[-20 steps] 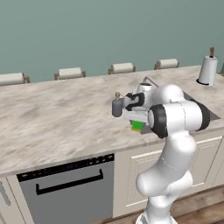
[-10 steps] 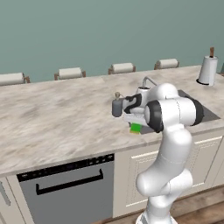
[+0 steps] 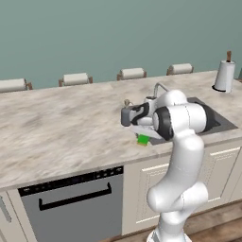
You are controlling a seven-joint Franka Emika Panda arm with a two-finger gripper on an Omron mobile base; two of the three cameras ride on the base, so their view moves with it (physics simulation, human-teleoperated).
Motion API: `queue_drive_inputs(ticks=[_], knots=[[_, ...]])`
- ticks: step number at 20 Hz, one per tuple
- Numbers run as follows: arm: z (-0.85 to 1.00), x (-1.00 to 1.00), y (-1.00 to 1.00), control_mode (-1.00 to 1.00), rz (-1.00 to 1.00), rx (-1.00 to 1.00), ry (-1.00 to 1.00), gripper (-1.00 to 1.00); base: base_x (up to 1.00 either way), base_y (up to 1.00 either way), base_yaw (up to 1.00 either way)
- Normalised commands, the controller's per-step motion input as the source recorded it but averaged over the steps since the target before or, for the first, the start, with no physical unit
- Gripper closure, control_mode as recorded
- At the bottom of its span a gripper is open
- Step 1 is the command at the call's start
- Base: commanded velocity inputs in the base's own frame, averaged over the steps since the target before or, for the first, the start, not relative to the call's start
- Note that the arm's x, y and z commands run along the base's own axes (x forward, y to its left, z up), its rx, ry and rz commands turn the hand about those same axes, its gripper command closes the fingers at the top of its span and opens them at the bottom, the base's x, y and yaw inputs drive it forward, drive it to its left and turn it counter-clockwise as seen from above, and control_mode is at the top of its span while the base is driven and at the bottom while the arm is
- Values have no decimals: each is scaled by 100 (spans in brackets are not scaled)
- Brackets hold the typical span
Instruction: Restock the sink supplies by placing the sponge and soap dispenser on the counter and next to the sink. Make sure the soap dispenser is upright.
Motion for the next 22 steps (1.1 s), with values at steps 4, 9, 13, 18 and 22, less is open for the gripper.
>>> queue_drive_inputs(ticks=[4,9,13,18,22], knots=[[-11,33,15,-100,-6,0,0,-100,0,0,0],[-5,18,0,-100,-3,0,0,-100,0,0,0],[-3,8,0,-100,-3,0,0,-100,0,0,0],[0,0,0,-100,-4,0,0,-100,0,0,0],[19,-24,-1,-100,-5,1,-3,-100,0,0,0]])
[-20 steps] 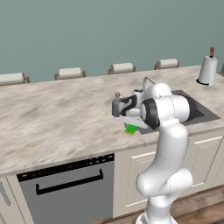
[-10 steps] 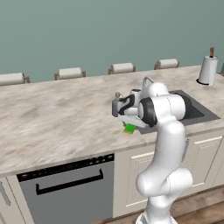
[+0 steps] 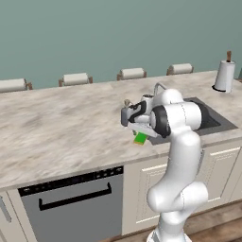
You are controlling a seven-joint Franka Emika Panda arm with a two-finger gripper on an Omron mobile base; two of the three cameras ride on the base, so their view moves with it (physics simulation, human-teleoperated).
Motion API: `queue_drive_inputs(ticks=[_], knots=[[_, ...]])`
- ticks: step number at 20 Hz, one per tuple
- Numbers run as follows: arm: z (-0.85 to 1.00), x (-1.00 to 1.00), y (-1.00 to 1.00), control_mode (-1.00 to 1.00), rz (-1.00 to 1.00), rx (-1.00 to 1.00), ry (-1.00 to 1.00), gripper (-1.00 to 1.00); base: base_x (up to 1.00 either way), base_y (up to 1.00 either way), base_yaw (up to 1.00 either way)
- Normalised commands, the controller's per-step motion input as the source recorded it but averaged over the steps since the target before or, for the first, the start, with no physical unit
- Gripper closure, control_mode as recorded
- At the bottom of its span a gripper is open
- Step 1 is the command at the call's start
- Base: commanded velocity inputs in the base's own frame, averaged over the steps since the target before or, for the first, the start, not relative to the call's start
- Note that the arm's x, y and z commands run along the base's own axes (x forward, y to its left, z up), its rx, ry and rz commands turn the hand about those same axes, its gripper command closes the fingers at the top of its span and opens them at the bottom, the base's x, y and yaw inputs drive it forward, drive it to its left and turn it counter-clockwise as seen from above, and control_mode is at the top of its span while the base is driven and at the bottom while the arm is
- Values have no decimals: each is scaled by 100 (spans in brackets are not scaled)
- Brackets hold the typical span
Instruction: Restock the sink supplies by placing the sponge and soap dispenser on the counter and next to the sink. Make sure the soap dispenser is upright.
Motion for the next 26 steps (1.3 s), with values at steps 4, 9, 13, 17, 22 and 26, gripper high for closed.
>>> queue_drive_inputs(ticks=[4,9,13,17,22,26], knots=[[49,-57,-2,-100,-7,1,-4,-100,0,0,0],[54,-65,0,-100,-9,1,-4,-100,0,0,0],[46,-69,0,-100,-10,2,-7,-100,0,0,0],[53,-73,0,-100,-11,3,-8,-100,0,0,0],[57,-76,-1,-100,-11,3,-9,-100,0,0,0],[67,-76,-4,-100,-11,1,-11,-100,0,0,0]])
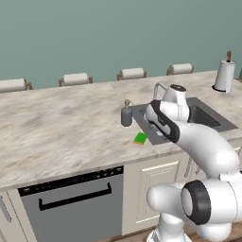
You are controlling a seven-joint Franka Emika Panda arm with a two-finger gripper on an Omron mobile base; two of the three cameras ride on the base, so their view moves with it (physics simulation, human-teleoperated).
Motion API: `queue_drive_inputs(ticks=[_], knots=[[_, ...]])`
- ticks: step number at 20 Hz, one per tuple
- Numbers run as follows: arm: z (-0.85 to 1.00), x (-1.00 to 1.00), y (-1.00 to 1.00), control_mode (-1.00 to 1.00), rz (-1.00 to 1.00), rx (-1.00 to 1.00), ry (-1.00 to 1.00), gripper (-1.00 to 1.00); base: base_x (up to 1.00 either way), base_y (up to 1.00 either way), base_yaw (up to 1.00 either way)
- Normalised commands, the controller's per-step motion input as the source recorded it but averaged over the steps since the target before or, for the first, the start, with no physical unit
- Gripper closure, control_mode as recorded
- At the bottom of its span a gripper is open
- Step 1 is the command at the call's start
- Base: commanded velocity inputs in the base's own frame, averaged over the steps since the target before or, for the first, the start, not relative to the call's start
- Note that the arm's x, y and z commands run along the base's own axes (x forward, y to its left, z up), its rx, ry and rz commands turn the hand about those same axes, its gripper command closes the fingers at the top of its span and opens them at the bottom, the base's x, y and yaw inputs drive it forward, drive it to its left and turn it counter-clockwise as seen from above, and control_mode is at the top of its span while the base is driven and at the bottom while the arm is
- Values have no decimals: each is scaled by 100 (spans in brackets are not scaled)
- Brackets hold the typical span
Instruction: Restock the sink supplies by placing the sponge and soap dispenser on the counter and next to the sink. Make sure the soap dispenser is upright.
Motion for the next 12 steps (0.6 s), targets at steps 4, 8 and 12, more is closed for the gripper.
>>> queue_drive_inputs(ticks=[4,8,12], knots=[[80,-70,-6,-100,-11,0,-10,-100,0,0,0],[94,-61,-2,-100,-10,0,-9,-100,0,0,0],[90,-67,-5,-100,-6,-2,-7,-100,0,0,0]])
